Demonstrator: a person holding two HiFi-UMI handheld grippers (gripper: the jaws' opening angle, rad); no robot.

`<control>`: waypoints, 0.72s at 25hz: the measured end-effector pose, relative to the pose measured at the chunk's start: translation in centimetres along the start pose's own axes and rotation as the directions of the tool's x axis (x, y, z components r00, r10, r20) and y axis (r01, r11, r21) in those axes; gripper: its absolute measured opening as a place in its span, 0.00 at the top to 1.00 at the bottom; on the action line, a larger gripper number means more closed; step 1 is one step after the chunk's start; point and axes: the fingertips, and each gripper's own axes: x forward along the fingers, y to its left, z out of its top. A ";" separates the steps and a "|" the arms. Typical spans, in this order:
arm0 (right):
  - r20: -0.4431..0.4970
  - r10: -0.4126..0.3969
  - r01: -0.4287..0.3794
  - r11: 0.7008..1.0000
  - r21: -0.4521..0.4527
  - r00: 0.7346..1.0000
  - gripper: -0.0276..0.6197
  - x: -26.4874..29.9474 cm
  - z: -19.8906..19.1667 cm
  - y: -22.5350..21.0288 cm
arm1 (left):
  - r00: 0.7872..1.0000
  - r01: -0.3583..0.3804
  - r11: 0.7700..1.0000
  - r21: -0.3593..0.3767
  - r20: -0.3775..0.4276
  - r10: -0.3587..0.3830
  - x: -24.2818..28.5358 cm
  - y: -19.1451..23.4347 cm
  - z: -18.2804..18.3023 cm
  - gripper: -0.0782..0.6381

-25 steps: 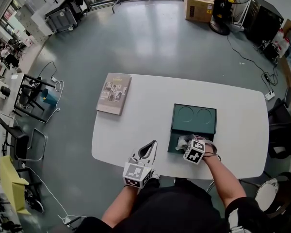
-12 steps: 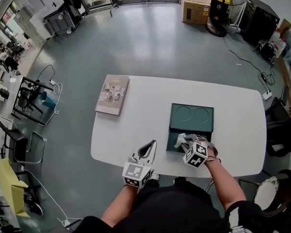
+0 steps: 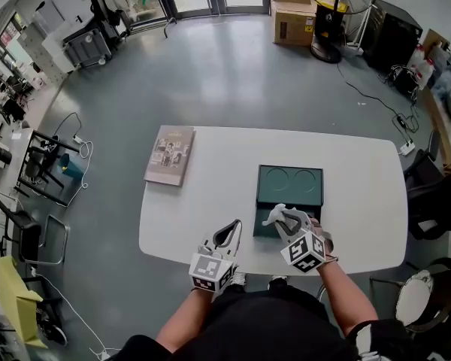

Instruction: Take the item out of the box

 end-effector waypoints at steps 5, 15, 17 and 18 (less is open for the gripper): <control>0.140 -0.067 0.042 0.984 0.176 0.988 0.79 -2.7 2.5 -0.8 | 1.000 0.012 1.000 0.010 0.007 -0.012 -0.1 -0.5 0.6 0.88; 0.362 -0.220 0.090 0.935 0.344 0.906 0.79 -7.6 6.2 -2.7 | 0.999 0.030 0.999 0.033 0.043 -0.031 -0.2 -2.0 2.3 0.88; 0.395 -0.244 0.090 0.925 0.370 0.886 0.79 -8.5 6.6 -3.1 | 0.998 0.025 0.999 0.035 0.050 -0.026 -0.4 -1.9 3.0 0.88; 0.406 -0.257 0.093 0.920 0.382 0.877 0.79 -9.0 6.7 -3.4 | 0.998 0.024 0.999 0.034 0.055 -0.026 -0.4 -1.9 3.2 0.88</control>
